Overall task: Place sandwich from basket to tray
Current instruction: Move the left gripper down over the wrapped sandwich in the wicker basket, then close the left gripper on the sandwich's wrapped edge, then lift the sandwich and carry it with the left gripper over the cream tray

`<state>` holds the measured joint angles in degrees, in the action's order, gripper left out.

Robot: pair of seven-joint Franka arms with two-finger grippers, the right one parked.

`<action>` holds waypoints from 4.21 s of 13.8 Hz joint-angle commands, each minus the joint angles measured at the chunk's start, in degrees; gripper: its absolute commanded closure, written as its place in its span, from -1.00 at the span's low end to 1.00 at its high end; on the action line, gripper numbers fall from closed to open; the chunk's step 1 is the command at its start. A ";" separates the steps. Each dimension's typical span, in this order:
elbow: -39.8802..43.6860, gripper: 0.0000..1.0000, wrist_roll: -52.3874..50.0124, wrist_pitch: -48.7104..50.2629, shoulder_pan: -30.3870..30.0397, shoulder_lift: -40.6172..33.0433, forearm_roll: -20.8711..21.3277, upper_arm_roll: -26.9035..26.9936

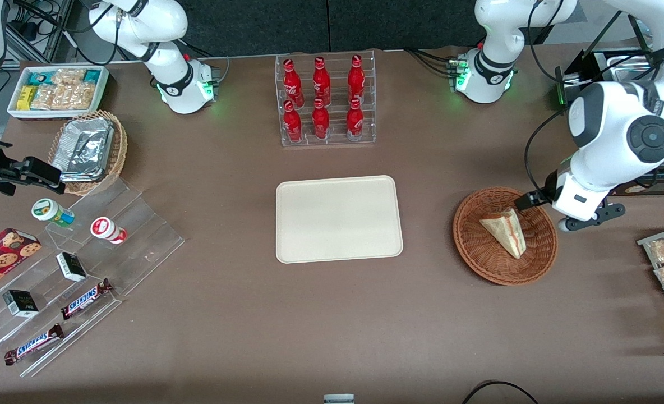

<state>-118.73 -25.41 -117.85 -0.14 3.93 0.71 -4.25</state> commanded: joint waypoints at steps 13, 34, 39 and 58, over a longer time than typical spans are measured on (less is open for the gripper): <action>-6.77 -1.00 -16.78 -18.02 0.84 9.42 -0.45 0.12; 13.25 1.00 -16.42 5.08 10.31 13.12 -0.45 -0.40; 16.33 1.00 -17.48 5.09 21.21 15.40 -0.80 -0.41; 39.37 1.00 -24.95 4.04 41.80 39.84 -2.29 -0.49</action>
<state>-81.77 -49.39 -114.36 40.69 42.21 -1.24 -5.58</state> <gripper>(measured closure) 0.841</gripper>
